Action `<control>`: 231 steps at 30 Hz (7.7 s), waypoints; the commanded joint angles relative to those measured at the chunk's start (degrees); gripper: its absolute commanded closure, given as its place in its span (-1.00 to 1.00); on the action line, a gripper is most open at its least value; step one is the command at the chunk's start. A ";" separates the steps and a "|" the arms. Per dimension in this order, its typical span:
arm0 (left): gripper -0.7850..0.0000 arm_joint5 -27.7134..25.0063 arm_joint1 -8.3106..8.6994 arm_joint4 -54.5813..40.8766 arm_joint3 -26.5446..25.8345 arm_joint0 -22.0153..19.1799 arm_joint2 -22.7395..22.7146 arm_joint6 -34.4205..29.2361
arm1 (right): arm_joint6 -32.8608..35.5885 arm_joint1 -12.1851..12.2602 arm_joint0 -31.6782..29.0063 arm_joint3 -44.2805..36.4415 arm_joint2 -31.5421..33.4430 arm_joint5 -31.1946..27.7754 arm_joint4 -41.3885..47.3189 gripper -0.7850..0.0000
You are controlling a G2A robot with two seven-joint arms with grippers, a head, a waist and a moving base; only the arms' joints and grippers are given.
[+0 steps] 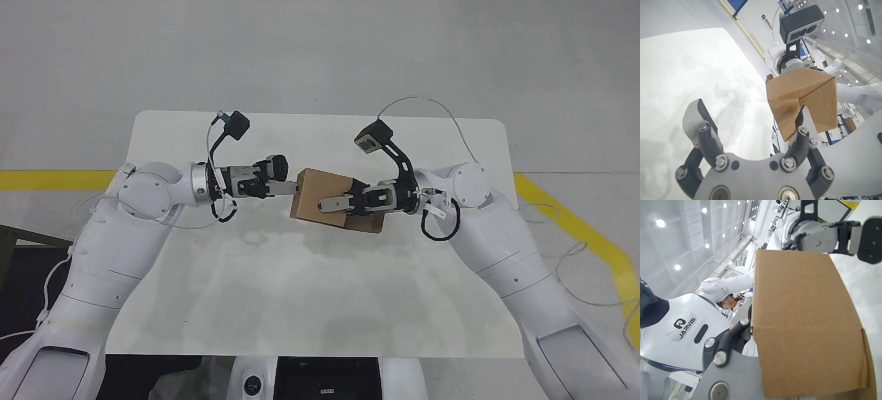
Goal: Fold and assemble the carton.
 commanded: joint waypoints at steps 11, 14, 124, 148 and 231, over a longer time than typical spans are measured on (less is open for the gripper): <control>-1.00 -8.07 1.43 7.06 -2.19 1.99 -4.87 2.36 | 3.50 -1.19 2.48 9.95 -5.37 3.51 -3.76 1.00; -1.00 -11.33 1.79 10.15 -3.34 2.73 -6.70 4.77 | 3.78 -2.11 3.57 13.61 -7.54 3.79 -4.59 1.00; -1.00 -10.67 -2.12 70.82 -5.39 -0.19 19.15 37.76 | -1.66 10.07 -18.37 -15.38 18.29 15.39 -25.03 -1.00; -1.00 -18.35 -5.59 78.92 5.20 -7.83 23.01 49.51 | -4.90 10.70 -24.14 -19.22 18.55 21.64 -23.42 -1.00; -1.00 -21.90 -6.05 85.60 9.29 -8.40 25.14 60.10 | -2.35 4.21 -8.44 11.54 7.69 -2.22 -10.14 -1.00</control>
